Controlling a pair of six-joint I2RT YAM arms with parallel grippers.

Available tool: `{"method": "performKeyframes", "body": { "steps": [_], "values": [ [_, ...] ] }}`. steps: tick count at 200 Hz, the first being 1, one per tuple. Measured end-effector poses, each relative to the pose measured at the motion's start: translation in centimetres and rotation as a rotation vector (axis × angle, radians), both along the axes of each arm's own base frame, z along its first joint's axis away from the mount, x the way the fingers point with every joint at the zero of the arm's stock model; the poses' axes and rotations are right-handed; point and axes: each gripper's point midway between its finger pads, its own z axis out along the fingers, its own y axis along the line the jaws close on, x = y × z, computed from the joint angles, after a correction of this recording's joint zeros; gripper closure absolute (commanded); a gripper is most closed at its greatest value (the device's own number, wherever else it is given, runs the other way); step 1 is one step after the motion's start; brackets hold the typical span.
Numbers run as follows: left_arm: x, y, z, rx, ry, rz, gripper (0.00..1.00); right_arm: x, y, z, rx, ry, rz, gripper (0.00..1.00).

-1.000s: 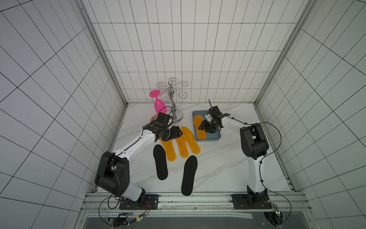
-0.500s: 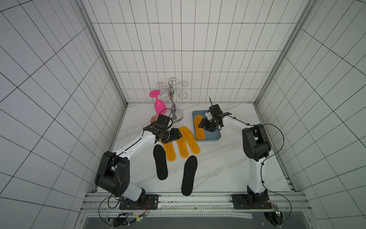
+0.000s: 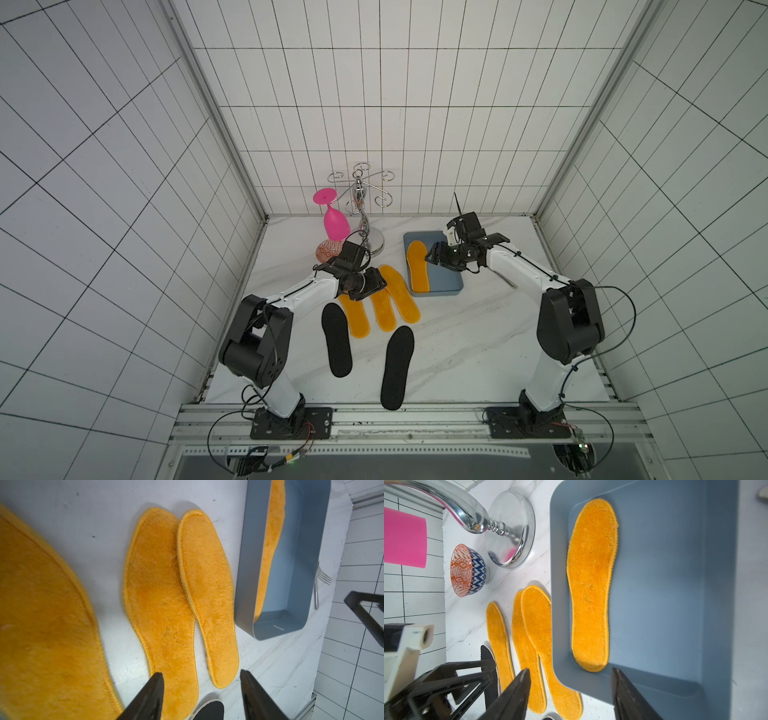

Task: Put the insoles into the storage box
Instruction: Pick up the insole from the center of the board.

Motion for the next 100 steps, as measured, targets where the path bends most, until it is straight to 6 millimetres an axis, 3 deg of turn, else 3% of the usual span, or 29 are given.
{"method": "performKeyframes", "body": {
  "steps": [49, 100],
  "values": [
    [1.7, -0.8, -2.7, 0.040, 0.041, 0.020, 0.53, -1.6, -1.8, 1.6, -0.029, -0.033, -0.024, 0.33],
    [3.9, -1.7, -2.9, 0.040, 0.027, 0.025, 0.57, -1.6, -2.5, 1.8, -0.046, -0.041, -0.035, 0.33]
  ]
}}
